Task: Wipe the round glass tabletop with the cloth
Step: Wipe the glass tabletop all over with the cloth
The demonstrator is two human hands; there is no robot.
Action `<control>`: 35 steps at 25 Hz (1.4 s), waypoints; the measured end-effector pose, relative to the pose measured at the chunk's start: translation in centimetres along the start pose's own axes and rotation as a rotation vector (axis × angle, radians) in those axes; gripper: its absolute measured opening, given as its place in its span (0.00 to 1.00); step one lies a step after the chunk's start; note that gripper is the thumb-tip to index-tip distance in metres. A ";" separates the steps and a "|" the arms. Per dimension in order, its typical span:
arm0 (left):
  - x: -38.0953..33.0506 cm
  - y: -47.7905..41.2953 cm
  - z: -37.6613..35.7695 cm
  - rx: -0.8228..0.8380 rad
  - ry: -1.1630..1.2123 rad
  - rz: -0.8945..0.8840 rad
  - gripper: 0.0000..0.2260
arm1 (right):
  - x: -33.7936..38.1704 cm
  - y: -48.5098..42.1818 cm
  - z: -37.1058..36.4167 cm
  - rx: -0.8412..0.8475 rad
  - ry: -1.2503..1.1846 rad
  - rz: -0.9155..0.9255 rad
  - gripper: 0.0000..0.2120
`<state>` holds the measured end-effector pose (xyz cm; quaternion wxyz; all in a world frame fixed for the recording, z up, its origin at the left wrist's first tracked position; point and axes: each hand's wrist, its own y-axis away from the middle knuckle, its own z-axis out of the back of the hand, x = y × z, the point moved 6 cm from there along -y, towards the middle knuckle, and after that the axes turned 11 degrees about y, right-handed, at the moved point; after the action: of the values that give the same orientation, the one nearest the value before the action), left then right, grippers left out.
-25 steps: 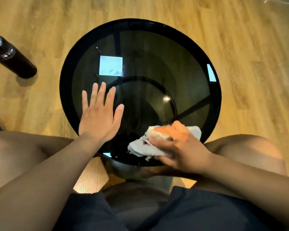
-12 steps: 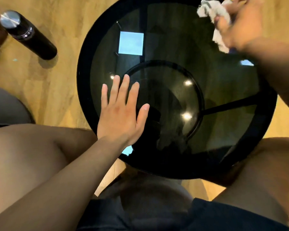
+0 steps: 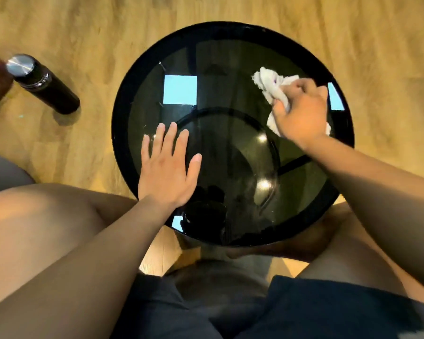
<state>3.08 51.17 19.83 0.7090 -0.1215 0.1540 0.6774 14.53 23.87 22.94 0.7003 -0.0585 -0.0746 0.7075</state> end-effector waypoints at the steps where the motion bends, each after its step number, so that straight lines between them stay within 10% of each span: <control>1: 0.0 0.0 -0.1 -0.007 0.005 -0.005 0.29 | 0.9 3.3 0.6 -0.003 -0.016 0.008 0.16; 10: -0.1 0.2 -0.6 -0.022 -0.010 -0.002 0.29 | 6.9 16.6 2.1 0.108 -0.138 0.701 0.16; 22: -0.3 0.5 -0.4 -0.029 0.052 -0.014 0.27 | -3.8 -13.3 -4.3 0.030 0.053 -0.145 0.24; 35: 0.0 0.3 0.1 -0.029 0.026 -0.015 0.28 | -9.6 -4.1 -1.0 0.077 -0.018 -0.157 0.19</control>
<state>2.75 51.22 19.98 0.7100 -0.1418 0.1526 0.6727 18.85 14.29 22.55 0.7547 -0.0191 -0.0578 0.6532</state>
